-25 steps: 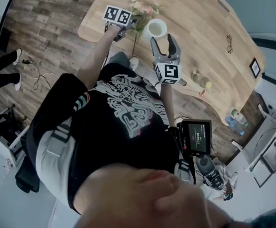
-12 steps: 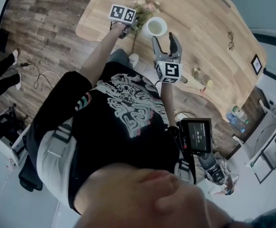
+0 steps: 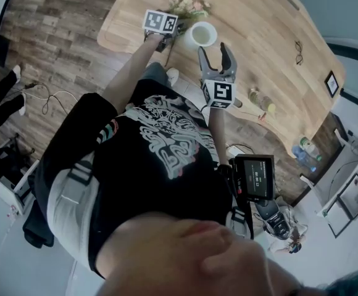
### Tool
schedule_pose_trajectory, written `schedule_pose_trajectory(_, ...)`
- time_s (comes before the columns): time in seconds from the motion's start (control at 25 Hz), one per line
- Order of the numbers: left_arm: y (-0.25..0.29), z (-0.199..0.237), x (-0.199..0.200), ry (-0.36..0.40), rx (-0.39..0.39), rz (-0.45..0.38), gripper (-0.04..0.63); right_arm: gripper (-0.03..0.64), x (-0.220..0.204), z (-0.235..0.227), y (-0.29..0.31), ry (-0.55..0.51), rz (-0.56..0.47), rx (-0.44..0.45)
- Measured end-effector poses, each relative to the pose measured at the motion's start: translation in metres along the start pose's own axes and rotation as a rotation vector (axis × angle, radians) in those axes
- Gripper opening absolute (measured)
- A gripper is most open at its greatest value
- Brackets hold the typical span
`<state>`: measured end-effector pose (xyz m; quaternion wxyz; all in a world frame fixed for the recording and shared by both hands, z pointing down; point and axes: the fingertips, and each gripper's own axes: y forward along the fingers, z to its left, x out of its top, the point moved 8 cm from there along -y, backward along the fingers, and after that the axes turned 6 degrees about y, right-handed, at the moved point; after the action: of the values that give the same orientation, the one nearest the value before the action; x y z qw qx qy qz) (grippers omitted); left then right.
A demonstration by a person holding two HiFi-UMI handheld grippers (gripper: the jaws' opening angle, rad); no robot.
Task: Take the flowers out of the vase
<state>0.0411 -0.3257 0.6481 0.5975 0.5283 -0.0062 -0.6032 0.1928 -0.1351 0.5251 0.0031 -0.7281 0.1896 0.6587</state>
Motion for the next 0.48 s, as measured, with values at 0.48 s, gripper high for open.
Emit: schedule_pose_trajectory(0.48,-0.081,-0.015,0.005,0.104,0.059,-0.271,0.365,0.279,0.029,0.003,-0.020,0.039,-0.126,-0.009)
